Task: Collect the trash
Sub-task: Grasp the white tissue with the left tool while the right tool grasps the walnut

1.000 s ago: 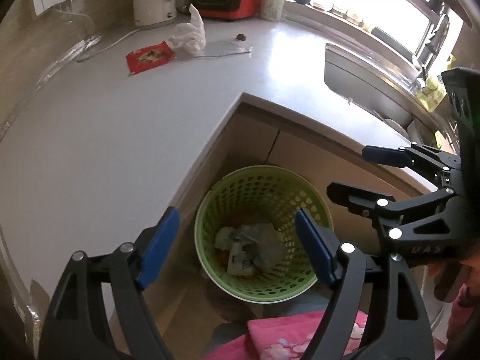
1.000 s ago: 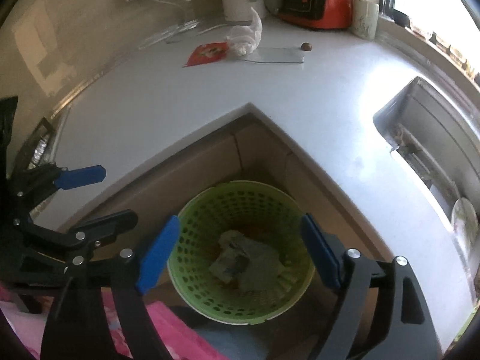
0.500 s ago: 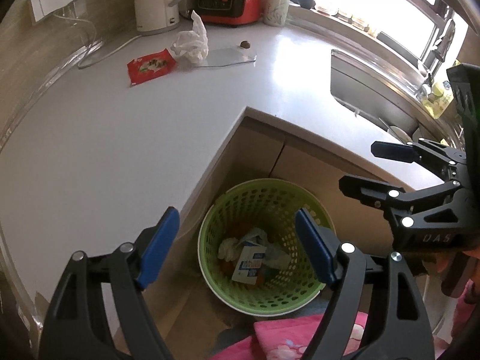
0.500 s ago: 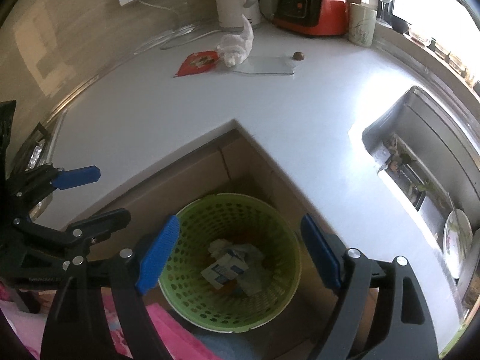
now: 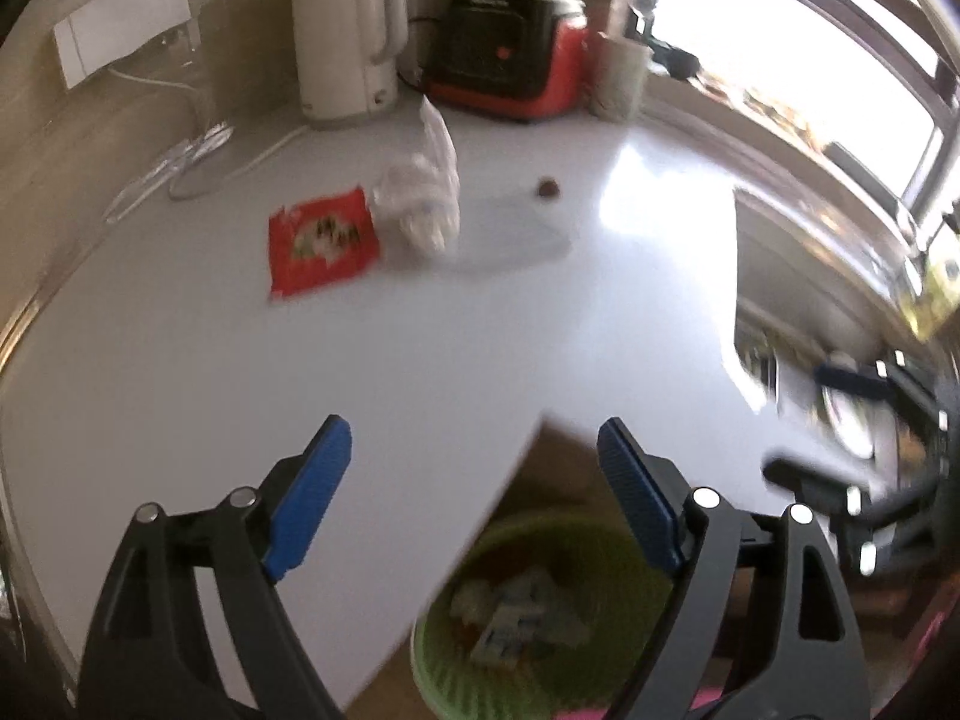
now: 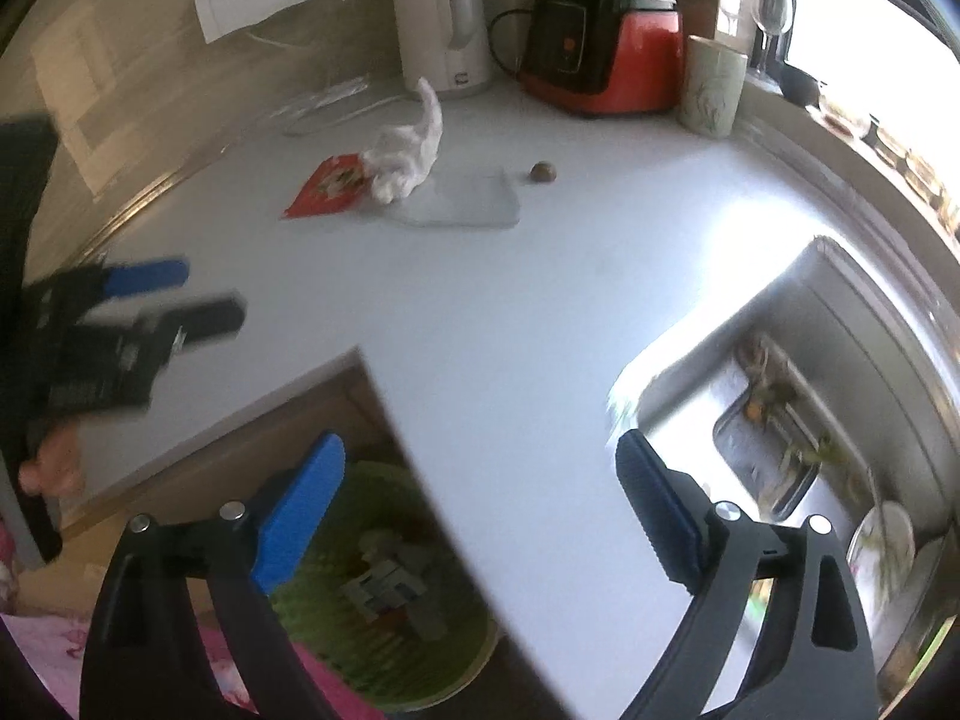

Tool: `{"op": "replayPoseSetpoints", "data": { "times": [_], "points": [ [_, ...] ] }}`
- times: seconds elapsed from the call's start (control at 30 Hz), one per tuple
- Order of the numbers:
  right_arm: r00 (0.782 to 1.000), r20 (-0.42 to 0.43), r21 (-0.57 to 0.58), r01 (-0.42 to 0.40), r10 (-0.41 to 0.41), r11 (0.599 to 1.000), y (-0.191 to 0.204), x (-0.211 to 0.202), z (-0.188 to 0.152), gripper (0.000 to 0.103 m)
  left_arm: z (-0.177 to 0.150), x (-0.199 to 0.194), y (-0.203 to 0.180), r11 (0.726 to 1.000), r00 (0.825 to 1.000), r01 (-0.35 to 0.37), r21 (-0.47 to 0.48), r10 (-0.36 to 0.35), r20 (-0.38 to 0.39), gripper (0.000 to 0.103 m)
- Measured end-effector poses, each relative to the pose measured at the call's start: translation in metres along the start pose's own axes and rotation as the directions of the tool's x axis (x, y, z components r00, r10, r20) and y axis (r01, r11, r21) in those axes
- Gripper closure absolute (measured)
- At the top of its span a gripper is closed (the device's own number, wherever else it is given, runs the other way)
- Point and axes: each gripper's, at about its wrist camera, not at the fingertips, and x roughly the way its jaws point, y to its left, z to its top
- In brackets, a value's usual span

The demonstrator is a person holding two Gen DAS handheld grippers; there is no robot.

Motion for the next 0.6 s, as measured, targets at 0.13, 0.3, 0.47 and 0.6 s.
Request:
{"op": "replayPoseSetpoints", "data": {
  "times": [0.13, 0.3, 0.47, 0.6],
  "points": [
    [1.000, 0.005, -0.028, -0.009, 0.009, 1.000, -0.020, 0.012, 0.022, 0.011, 0.051, 0.030, 0.001, 0.999, 0.999, -0.030, -0.035, 0.031, 0.031, 0.023],
    [0.999, 0.008, -0.039, -0.034, 0.035, 0.999, -0.043, 0.026, 0.044, 0.011, 0.096, 0.077, 0.005, 0.994, 0.997, -0.073, -0.080, 0.075, 0.023, 0.023],
    [0.999, 0.003, -0.042, -0.053, 0.053, 0.998, -0.063, 0.042, 0.062, 0.011, 0.117, 0.117, 0.012, 0.986, 0.995, -0.103, -0.127, 0.101, -0.019, 0.026],
    [0.998, -0.008, -0.041, -0.064, 0.064, 0.997, -0.077, 0.058, 0.077, 0.011, 0.125, 0.145, 0.013, 0.981, 0.987, -0.151, -0.123, 0.143, -0.069, 0.030]
  ]
}}
